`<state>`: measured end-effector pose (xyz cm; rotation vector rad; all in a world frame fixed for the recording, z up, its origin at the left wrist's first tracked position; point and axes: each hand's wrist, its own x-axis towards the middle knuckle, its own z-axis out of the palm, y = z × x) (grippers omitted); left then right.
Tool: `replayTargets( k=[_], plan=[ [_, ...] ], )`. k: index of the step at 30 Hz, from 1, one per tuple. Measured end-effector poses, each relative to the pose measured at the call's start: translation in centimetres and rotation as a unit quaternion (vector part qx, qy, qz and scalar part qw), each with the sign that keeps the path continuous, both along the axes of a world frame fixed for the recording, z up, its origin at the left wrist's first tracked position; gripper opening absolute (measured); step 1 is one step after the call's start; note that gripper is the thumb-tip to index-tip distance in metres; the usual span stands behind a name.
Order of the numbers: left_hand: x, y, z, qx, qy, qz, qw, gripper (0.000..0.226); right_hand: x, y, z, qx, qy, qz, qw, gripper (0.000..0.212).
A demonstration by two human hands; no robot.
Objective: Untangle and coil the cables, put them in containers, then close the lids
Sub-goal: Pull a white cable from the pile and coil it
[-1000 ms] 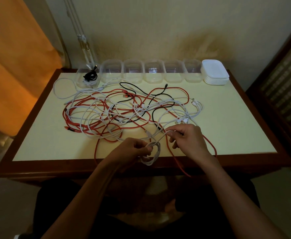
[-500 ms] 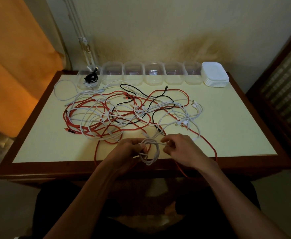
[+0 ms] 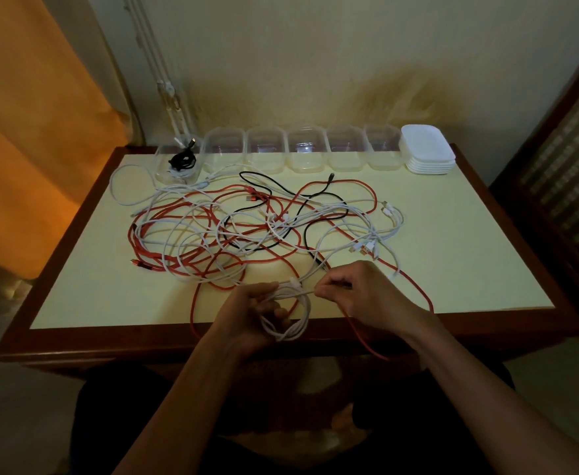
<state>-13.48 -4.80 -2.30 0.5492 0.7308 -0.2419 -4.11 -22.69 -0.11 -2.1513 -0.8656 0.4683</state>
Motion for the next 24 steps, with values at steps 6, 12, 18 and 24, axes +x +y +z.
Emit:
replayTargets(
  k=[6, 12, 18, 24],
  plan=[
    [-0.1, -0.6, 0.4, 0.015, -0.026, -0.043, 0.999, 0.042, 0.5, -1.1, -1.1, 0.004, 0.002, -0.042, 0.999, 0.01],
    [-0.2, -1.6, 0.2, 0.119, -0.009, -0.007, 0.993, 0.031, -0.6, -0.8, -2.0, 0.019, 0.052, -0.089, 0.995, 0.013],
    [-1.1, -1.3, -0.9, 0.173, -0.09, 0.017, 0.981, 0.016, -2.6, 1.0, -2.7, 0.027, 0.15, -0.038, 0.988, 0.027],
    [-1.4, -2.1, -1.2, 0.355, -0.099, -0.043, 0.929, 0.022, -3.3, 2.2, -3.3, 0.095, 0.155, -0.075, 0.981, 0.018]
  ],
)
